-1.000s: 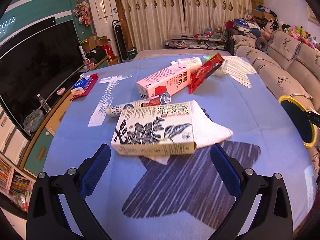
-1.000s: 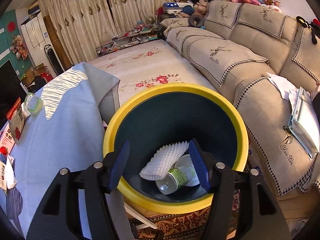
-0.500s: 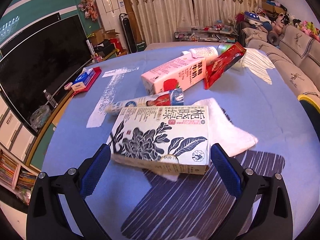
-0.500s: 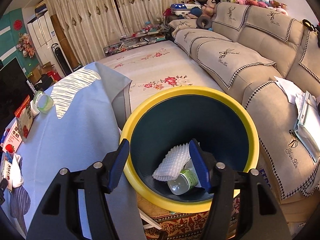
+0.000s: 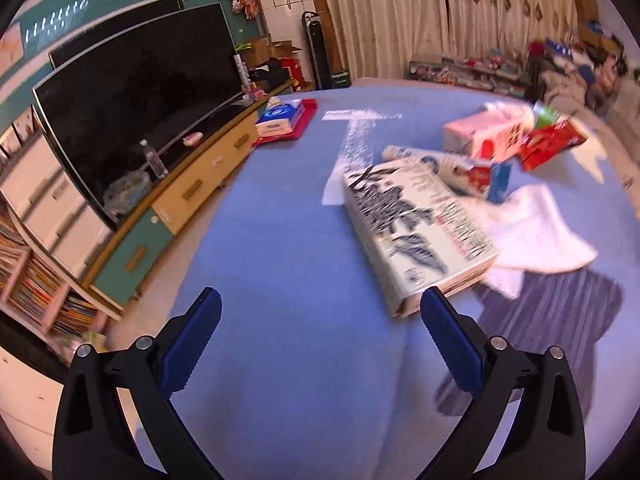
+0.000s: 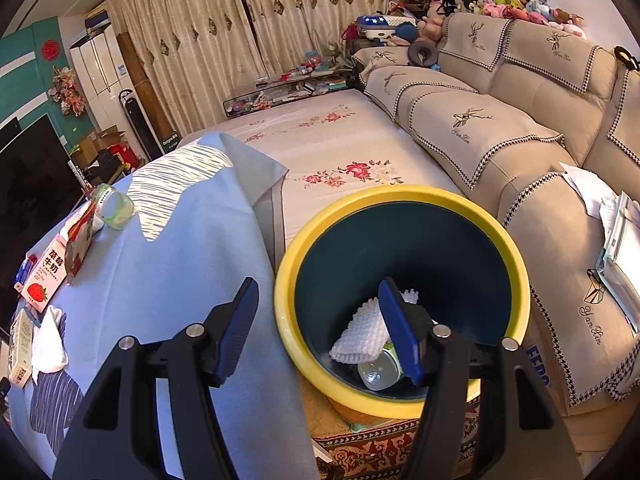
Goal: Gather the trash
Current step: 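Grasp the white-and-black printed carton with the left gripper, then carry the printed carton over the bin and open the left gripper, then grasp the red snack wrapper with the right gripper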
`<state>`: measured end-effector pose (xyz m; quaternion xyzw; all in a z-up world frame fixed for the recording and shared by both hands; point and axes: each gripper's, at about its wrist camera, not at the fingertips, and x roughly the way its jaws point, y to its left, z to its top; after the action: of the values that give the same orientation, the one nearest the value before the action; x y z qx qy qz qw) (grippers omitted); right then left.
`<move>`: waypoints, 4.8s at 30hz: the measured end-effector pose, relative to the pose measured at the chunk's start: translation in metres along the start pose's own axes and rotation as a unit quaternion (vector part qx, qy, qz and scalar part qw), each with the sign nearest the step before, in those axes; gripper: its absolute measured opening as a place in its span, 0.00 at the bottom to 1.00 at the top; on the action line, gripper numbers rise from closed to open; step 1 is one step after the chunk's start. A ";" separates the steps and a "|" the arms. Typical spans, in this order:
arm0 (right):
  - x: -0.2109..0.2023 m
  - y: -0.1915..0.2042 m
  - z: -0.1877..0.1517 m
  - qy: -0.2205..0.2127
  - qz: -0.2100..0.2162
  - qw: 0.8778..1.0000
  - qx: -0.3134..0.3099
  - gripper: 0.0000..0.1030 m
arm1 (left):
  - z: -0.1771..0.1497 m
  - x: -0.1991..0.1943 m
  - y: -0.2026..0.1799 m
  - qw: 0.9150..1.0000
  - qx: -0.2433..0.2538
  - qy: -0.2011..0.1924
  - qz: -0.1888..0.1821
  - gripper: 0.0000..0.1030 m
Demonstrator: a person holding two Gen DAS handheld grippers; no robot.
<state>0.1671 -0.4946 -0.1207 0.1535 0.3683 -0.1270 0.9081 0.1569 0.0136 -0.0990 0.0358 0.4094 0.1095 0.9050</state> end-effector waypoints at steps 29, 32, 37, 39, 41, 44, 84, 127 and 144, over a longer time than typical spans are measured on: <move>0.005 0.000 -0.004 0.012 0.018 1.000 -0.002 0.59 | 0.049 0.074 -0.047 0.995 -0.076 0.063 -0.019 0.72; 0.002 -0.002 -0.006 0.011 0.018 1.000 0.000 0.59 | 0.043 0.061 -0.041 0.996 -0.071 0.057 -0.027 0.72; -0.007 -0.008 -0.009 0.006 0.018 1.000 0.003 0.59 | 0.029 0.017 -0.037 0.997 -0.050 0.035 -0.056 0.72; -0.013 -0.013 -0.011 0.002 0.016 1.000 0.007 0.59 | 0.027 -0.004 -0.040 0.997 -0.036 0.021 -0.069 0.72; -0.019 -0.018 -0.013 -0.003 0.014 1.000 0.011 0.59 | 0.025 -0.027 -0.047 0.996 -0.022 0.004 -0.085 0.72; -0.029 -0.026 -0.016 -0.011 0.005 1.000 0.016 0.59 | 0.026 -0.057 -0.067 0.994 0.005 -0.023 -0.109 0.72; -0.069 -0.189 -0.033 -0.036 -0.100 0.987 0.121 0.63 | 0.052 -0.067 -0.514 0.895 0.255 -0.010 -0.365 0.89; 0.029 0.232 0.041 0.028 0.136 0.983 -0.122 0.61 | 0.082 0.031 0.053 0.974 -0.048 -0.188 -0.120 0.95; 0.072 0.267 0.044 0.052 0.152 0.981 -0.110 0.02 | 0.076 0.034 0.023 0.977 -0.018 -0.170 -0.124 0.95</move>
<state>0.3367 -0.2738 -0.0925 0.1131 0.3987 0.0624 0.9079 0.2313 0.0456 -0.0701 -0.0129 0.2485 -0.0039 0.9685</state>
